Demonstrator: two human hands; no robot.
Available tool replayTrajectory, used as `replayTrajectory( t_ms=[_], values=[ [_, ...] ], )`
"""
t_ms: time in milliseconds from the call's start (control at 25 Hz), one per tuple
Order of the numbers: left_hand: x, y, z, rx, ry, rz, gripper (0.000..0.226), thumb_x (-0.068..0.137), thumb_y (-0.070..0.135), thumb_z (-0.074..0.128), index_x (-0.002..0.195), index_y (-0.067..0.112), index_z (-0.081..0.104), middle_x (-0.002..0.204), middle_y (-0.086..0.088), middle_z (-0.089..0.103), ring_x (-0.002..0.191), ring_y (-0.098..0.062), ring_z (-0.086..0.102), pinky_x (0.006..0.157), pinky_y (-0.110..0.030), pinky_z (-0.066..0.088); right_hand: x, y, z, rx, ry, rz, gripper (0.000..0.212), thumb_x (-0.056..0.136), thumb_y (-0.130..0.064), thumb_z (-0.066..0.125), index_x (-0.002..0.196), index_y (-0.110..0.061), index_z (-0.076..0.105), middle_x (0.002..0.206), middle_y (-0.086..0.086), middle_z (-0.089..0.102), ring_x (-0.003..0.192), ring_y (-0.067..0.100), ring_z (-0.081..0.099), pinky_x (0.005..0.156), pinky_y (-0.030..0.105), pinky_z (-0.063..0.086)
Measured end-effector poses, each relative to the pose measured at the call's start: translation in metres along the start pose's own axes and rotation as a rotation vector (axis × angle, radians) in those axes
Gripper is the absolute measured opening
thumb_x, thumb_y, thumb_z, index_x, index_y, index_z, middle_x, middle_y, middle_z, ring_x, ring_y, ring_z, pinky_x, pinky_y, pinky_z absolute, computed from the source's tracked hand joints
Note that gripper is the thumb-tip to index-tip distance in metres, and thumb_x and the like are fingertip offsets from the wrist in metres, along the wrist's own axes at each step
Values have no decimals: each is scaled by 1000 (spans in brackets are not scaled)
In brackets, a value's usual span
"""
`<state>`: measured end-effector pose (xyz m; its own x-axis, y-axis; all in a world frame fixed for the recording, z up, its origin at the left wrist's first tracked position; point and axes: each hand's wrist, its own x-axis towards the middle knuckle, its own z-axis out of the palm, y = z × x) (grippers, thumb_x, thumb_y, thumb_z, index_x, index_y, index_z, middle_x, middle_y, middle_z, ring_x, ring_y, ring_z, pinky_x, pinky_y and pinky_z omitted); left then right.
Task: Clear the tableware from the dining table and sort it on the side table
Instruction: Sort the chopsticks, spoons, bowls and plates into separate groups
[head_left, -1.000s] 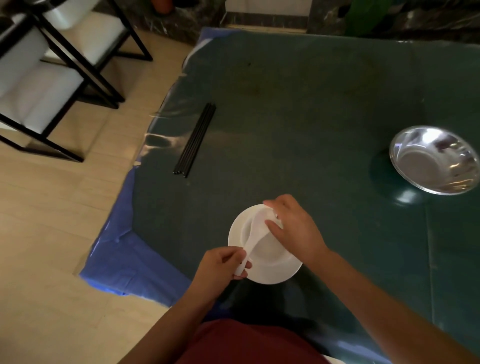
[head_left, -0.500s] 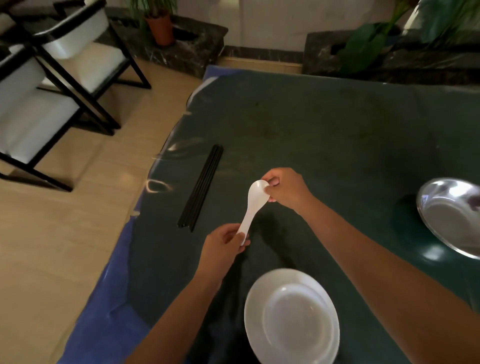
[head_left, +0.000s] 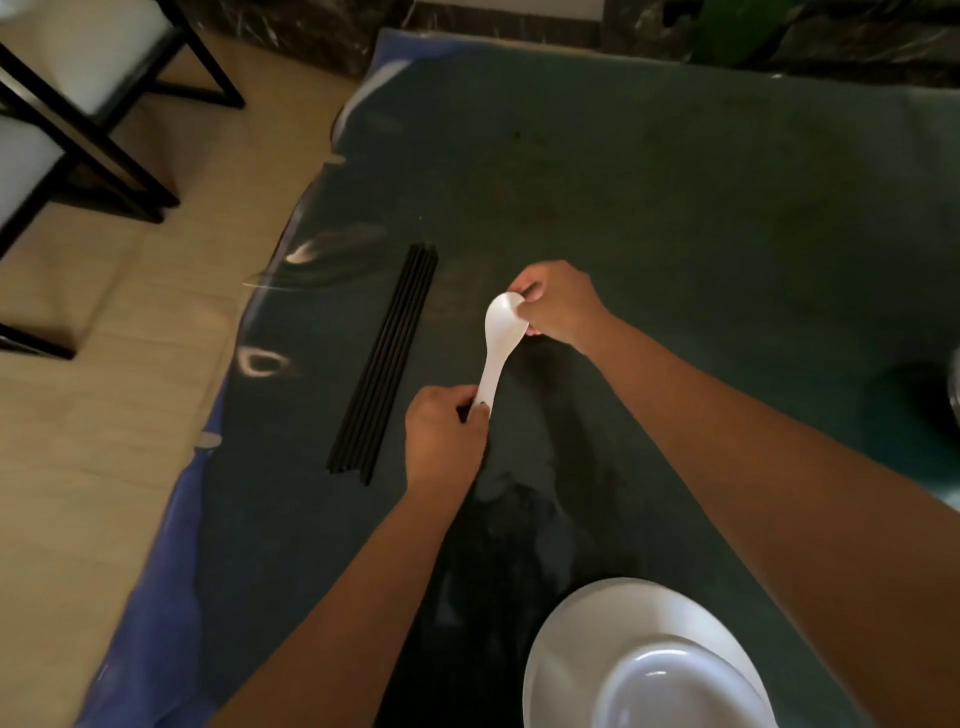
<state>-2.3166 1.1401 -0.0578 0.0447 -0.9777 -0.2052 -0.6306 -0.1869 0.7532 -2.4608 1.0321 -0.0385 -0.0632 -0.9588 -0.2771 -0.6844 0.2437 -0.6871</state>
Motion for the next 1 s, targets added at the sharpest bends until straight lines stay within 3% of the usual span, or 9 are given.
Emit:
replayTrajectory(
  t_ms=[120,320,520,640,760,840,1000],
  values=[
    [4,-3,12,64,39,32,15,87,14,55,80,6,66,76,-8,58,65,-15,48,51,-12,29,6,5,3,-9,13,6,22,79,-4,53,91,-13,68,97,12,70,82,28,68,80,41,57],
    [1,-3,21,78,81,34,16,90,19,54,96,10,65,94,-8,58,82,-11,47,61,-5,33,7,10,1,-35,18,-23,21,83,-7,52,99,-11,65,105,11,68,94,29,65,86,42,53],
    [-9,3,15,101,52,23,38,90,21,54,127,13,51,115,-6,51,101,-15,51,86,-23,42,-7,15,-9,-141,-44,-69,30,86,-13,56,116,-13,56,112,10,65,96,27,63,88,36,51],
    [-38,13,-2,135,31,202,47,89,22,55,134,16,42,123,-5,48,108,-12,46,89,-19,34,-50,15,-29,-189,-3,-148,36,87,-18,58,123,-16,53,115,9,62,97,22,60,83,28,44],
    [-96,18,-25,168,-103,521,58,85,32,54,137,16,34,131,-7,45,120,-12,40,99,-16,30,-138,35,-52,-326,127,-374,37,85,-19,59,121,-16,57,120,10,59,110,27,55,92,36,46],
    [-138,14,-36,326,-233,694,66,81,44,53,139,21,33,138,-8,45,126,-15,39,104,-24,35,-215,52,-59,-403,191,-473,36,81,-20,65,116,-16,62,122,11,59,114,29,55,90,37,50],
    [-197,2,-41,555,-417,877,77,70,56,61,137,25,40,140,-9,47,121,-24,52,97,-35,46,-325,88,-54,-476,91,-459,35,81,-29,60,115,-19,64,127,14,58,113,31,58,80,39,57]
  ],
)
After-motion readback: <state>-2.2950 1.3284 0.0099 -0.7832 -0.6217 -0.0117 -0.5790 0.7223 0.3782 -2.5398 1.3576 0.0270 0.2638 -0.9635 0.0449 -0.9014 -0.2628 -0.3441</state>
